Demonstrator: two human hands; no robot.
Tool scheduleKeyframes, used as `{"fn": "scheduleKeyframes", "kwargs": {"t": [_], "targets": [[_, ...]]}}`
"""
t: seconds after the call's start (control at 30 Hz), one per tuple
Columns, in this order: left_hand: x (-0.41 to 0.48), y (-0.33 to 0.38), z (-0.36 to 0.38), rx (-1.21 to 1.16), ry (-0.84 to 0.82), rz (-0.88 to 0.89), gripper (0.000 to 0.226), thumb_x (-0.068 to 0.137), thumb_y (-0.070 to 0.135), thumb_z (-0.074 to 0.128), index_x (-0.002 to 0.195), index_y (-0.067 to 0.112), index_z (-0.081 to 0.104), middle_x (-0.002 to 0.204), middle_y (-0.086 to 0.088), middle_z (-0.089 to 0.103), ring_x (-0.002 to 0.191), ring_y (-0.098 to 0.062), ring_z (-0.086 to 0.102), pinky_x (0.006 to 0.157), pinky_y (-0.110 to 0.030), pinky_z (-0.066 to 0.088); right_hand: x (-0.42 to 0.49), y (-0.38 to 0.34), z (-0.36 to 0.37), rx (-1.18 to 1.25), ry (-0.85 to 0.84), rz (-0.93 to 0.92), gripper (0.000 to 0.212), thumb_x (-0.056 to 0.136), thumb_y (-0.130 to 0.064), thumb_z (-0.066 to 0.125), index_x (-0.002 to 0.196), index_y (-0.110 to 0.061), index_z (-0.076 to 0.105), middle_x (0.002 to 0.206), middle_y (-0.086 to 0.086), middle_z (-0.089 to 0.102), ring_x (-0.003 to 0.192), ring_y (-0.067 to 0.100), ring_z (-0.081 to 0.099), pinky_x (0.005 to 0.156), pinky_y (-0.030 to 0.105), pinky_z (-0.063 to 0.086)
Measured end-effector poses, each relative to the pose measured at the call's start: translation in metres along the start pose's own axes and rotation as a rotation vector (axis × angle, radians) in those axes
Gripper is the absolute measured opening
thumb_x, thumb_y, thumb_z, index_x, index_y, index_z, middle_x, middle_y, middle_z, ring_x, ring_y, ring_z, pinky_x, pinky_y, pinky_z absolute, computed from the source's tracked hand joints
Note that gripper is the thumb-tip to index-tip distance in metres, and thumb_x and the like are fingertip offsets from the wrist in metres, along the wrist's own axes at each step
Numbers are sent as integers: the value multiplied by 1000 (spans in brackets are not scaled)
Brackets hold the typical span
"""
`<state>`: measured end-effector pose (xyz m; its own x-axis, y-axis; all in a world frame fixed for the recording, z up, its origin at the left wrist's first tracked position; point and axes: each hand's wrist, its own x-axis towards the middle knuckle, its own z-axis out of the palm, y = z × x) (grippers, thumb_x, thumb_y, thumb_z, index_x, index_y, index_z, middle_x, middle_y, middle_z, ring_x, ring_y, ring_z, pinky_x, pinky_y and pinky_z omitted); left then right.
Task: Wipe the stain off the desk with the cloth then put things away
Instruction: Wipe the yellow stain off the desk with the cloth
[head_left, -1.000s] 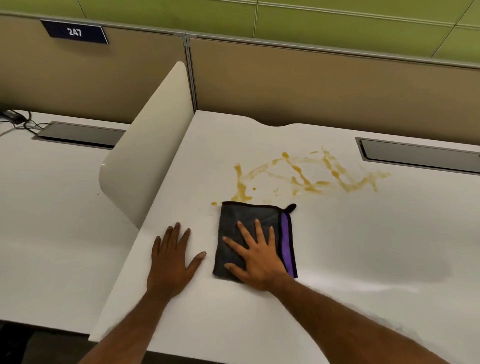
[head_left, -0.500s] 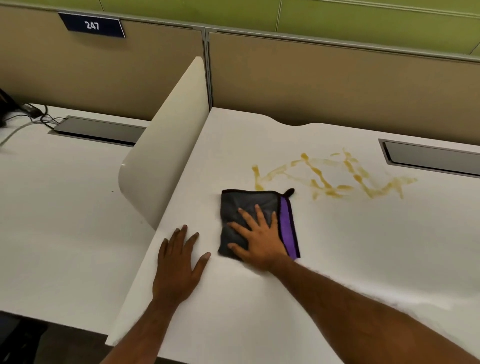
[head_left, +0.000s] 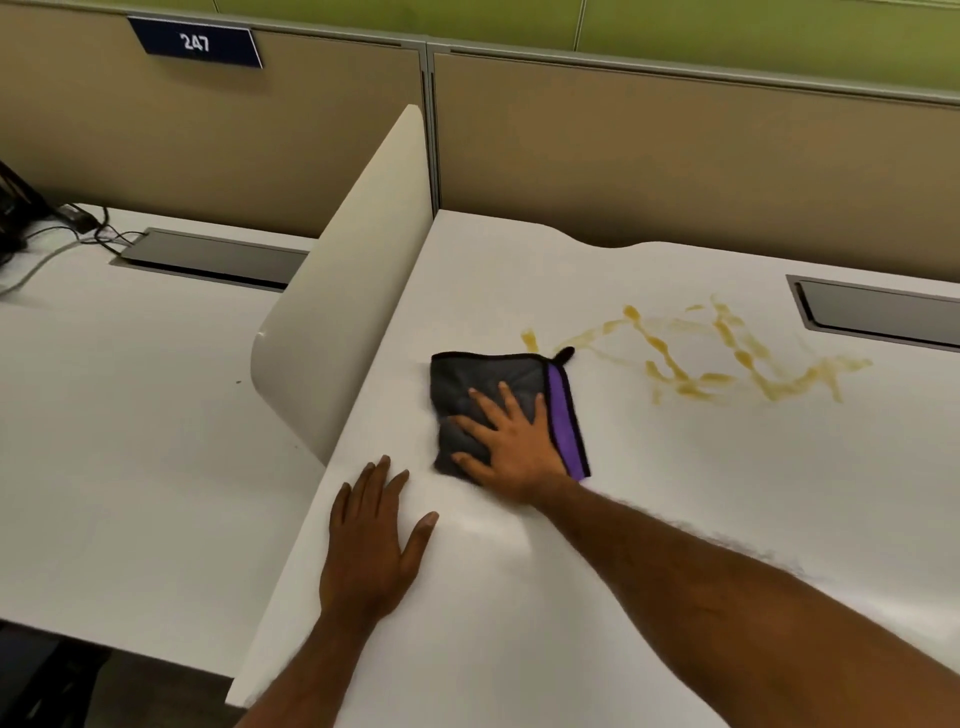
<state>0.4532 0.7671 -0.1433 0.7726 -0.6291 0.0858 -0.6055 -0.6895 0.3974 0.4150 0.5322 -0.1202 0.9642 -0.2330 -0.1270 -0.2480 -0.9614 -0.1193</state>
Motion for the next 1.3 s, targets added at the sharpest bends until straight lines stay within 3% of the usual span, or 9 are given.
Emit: {"fn": "scheduleKeyframes", "kwargs": {"t": [0.23,0.47,0.53,0.73,0.87,0.97,1.13,1.23,1.3], "targets": [[-1,4,-3,13,5,-15,69,93,65,30,145,21,39,159,1,29,149,-15,20,122,-40,13,3,50,-8,136,65,768,72,86,-75,24,151,-44,16,164,1,-2,148,39,-12,105,77,-6],[1,3,-5,3,0,-3,71,91,67,29,145,22,40,158,0,32,148,-18,24,122,-40,15,-29,12,-1,18,17,-28,66,87,-74,25,148,-47,22,164,-7,3,149,28,-15,113,66,-3],[0,3,-5,15,3,-2,71,90,67,28,144,22,41,158,0,32,148,-17,23,121,-38,13,-45,42,0,32,69,54,66,87,-73,26,146,-46,28,163,-9,9,150,21,-11,113,66,0],[1,7,-6,50,0,-5,68,89,65,36,141,23,44,156,0,34,146,-20,26,120,-42,18,-57,81,-5,120,92,833,73,87,-75,26,151,-42,17,164,1,0,149,36,-9,108,73,-6],[2,6,-5,64,-5,-8,69,86,64,37,140,22,45,154,-1,37,144,-22,30,118,-43,21,-50,30,4,114,100,373,75,83,-79,24,149,-43,26,164,1,7,148,40,-8,112,65,-11],[4,4,-4,87,-2,2,71,84,65,37,139,21,46,152,-3,40,141,-24,35,115,-45,27,-61,24,1,261,117,-19,65,86,-79,24,128,-41,56,158,-9,28,151,24,2,116,59,-10],[23,9,-1,109,19,-42,75,79,68,38,134,18,50,139,-8,49,131,-29,42,104,-53,34,-68,96,-5,432,308,231,41,90,-62,47,85,-27,67,135,-14,53,140,10,31,115,59,6],[43,15,3,112,31,-23,73,81,65,39,132,16,52,139,-9,50,131,-30,43,104,-53,34,-67,135,-6,321,338,453,51,88,-69,35,123,-37,54,150,-6,37,146,18,23,115,59,3],[54,21,8,107,27,-20,71,83,64,38,132,15,52,142,-9,48,134,-30,42,108,-51,33,-56,135,-7,217,234,508,68,85,-75,19,147,-47,23,162,-1,14,150,25,3,112,64,-6]]}}
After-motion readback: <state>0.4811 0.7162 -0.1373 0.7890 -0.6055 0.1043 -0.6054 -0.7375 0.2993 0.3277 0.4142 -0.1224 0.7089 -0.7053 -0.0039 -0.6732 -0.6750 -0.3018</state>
